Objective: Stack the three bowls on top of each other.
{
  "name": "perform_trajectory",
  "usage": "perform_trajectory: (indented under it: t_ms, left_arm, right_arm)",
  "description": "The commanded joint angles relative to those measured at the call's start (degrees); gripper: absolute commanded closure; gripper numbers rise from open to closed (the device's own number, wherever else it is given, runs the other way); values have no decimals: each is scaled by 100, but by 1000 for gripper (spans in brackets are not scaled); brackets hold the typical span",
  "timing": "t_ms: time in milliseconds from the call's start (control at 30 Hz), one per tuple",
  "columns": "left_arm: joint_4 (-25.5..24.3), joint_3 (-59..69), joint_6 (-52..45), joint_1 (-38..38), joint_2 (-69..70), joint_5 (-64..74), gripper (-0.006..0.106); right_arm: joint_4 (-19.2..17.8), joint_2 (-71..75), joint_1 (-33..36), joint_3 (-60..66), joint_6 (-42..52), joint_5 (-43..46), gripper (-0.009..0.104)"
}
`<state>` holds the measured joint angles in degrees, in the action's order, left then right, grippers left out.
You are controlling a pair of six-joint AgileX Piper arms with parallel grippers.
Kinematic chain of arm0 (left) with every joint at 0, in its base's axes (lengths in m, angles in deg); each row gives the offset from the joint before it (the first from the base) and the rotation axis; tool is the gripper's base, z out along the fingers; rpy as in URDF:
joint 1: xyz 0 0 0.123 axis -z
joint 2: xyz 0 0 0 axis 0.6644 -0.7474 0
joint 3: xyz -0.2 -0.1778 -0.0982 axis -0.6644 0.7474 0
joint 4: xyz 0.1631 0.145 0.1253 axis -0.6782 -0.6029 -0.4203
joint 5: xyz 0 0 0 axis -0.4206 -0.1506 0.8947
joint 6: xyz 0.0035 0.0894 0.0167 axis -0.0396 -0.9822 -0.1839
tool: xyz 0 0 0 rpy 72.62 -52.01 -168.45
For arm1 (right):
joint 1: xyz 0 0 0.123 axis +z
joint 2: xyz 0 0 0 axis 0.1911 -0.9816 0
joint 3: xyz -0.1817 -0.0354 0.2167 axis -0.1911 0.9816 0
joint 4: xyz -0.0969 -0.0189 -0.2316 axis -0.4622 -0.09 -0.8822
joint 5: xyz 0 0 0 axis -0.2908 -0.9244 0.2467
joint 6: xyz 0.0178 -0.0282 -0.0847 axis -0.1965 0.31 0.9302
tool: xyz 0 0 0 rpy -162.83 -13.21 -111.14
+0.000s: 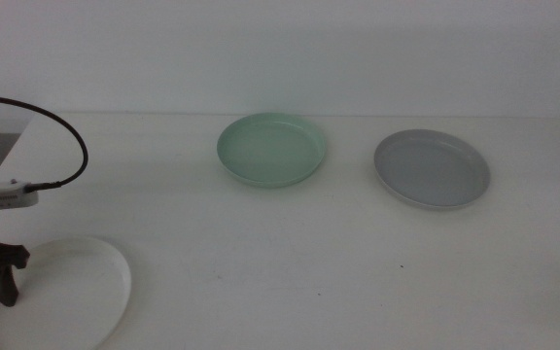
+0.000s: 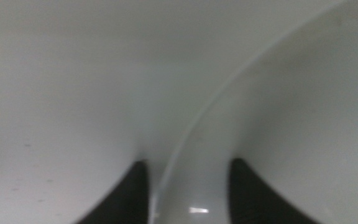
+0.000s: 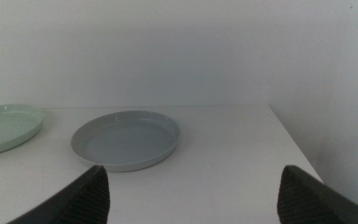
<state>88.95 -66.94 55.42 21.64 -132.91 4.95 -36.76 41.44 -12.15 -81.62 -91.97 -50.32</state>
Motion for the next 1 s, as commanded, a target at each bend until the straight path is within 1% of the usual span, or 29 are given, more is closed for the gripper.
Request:
perform_trajectory:
  t_ms: [0, 133, 167, 300, 367, 433, 533, 567, 600, 633, 867, 967]
  left_arm:
    - [38, -16, -36, -20, -39, 58, 66]
    - [-44, -29, -11, -20, -39, 294, 100]
    - [-59, -38, -11, -20, -39, 386, 102]
    - [-59, -262, 107, -20, -29, 1079, 102]
    - [82, -478, 246, 3, -6, 1528, 102]
    - [483, -750, 246, 29, 32, 1838, 102]
    - [1273, -1153, 246, 206, 54, 1914, 102]
    - [1457, -1284, 271, 339, 54, 1914, 102]
    - [1533, -1383, 336, 505, 54, 1914, 102]
    - [1518, -1506, 444, 695, 54, 1914, 102]
    - [996, -2404, 1484, 2026, 5, 1914, 102]
    - [941, -2866, 1769, 2479, -184, 1914, 102]
  right_arm:
    - [-54, 27, -10, 24, 12, 48, 3]
    - [-54, 27, -10, 24, 12, 48, 3]
    - [-54, 27, -10, 24, 12, 48, 3]
    - [-54, 27, -10, 24, 12, 48, 3]
    - [-54, 27, -10, 24, 12, 48, 3]
    - [-54, 27, -10, 24, 12, 48, 3]
    - [-54, 27, -10, 24, 12, 48, 3]
    - [-54, 27, -10, 24, 12, 48, 3]
    - [-54, 27, -10, 24, 12, 48, 3]
    - [-54, 27, -10, 24, 12, 48, 3]
    - [-54, 27, -10, 24, 12, 48, 3]
    - [-54, 27, -10, 24, 12, 48, 3]
